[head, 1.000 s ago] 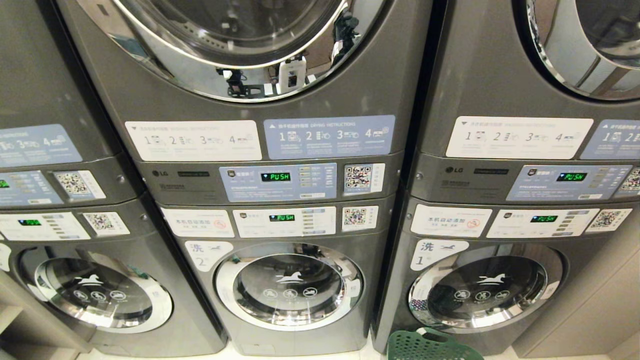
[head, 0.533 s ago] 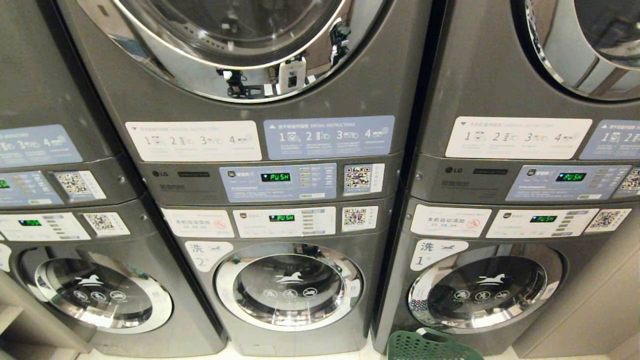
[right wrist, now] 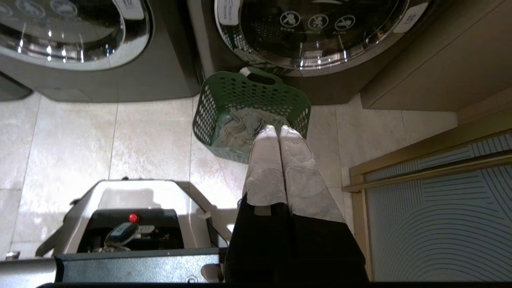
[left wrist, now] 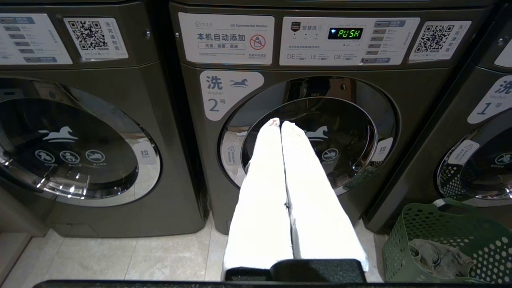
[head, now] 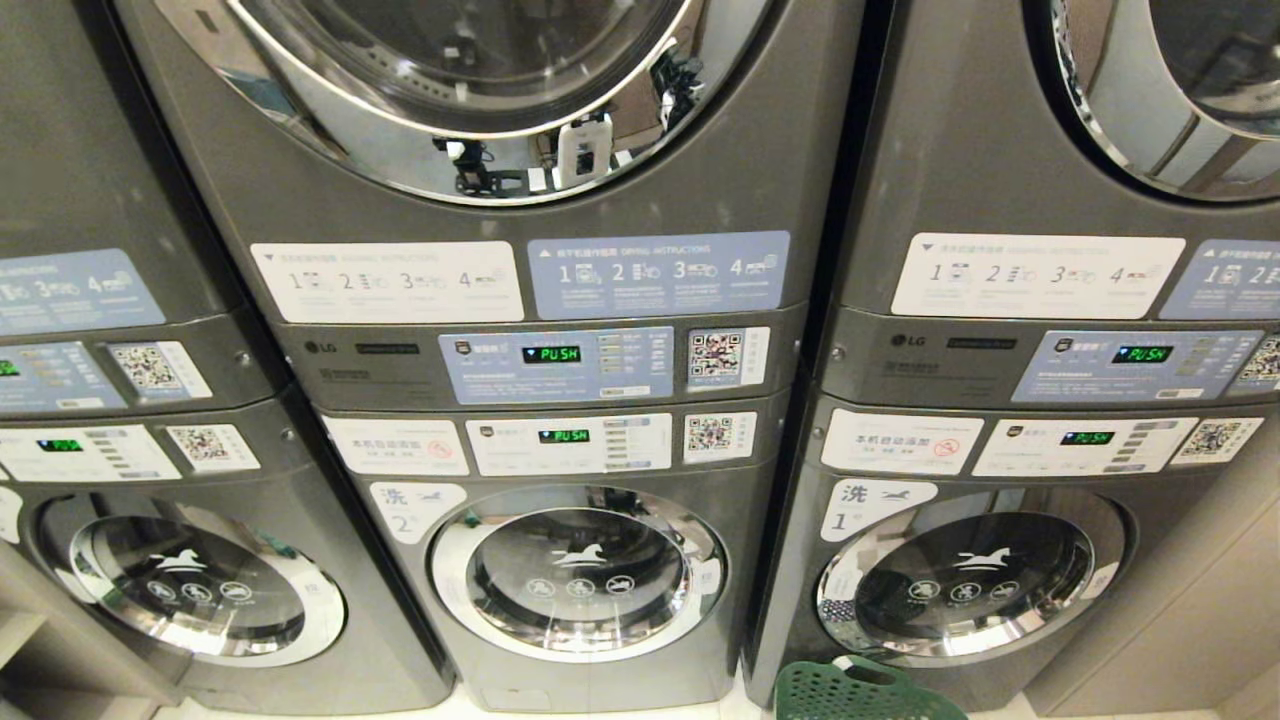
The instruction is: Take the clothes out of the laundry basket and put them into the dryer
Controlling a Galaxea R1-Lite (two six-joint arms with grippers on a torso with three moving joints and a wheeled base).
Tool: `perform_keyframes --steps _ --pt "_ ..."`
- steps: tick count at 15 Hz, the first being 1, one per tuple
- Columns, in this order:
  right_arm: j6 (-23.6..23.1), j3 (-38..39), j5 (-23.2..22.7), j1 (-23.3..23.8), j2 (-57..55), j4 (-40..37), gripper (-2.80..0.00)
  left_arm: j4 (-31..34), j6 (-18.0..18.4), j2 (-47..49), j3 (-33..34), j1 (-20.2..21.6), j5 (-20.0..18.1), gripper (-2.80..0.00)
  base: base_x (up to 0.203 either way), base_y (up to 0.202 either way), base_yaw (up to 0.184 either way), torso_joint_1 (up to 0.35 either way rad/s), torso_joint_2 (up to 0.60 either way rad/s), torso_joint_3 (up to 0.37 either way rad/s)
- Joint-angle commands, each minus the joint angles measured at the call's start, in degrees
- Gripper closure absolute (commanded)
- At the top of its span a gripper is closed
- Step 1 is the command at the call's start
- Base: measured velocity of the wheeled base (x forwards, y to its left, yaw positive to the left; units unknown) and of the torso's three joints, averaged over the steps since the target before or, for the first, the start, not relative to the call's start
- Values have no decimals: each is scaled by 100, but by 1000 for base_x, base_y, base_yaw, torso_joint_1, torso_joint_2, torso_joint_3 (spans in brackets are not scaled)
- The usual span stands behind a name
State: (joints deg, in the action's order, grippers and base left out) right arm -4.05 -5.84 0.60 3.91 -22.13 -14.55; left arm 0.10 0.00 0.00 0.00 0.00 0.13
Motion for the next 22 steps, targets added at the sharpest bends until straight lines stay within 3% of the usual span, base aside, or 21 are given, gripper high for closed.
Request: perform_keyframes --steps 1,3,4,7,12,18,22 --pt "26 126 -24 52 378 257 0 -1 0 7 7 0 4 0 0 0 0 0 0 0" --pt "-106 407 -143 35 672 1088 0 -1 0 9 9 0 -5 0 0 0 0 0 0 0" --pt "-392 472 -257 19 661 1200 0 -1 0 4 3 0 -5 0 0 0 0 0 0 0" --pt "-359 584 -305 13 658 1454 0 -1 4 4 9 0 -5 0 0 0 0 0 0 0" --pt "-404 575 -394 -576 851 1384 0 -1 9 9 9 0 -5 0 0 0 0 0 0 0" --pt "-332 581 -328 -418 2178 1398 0 -2 18 0 0 0 -5 0 0 0 0 0 0 0" --pt "-246 593 -287 -391 2204 1393 0 -10 18 9 2 0 -5 0 0 0 0 0 0 0"
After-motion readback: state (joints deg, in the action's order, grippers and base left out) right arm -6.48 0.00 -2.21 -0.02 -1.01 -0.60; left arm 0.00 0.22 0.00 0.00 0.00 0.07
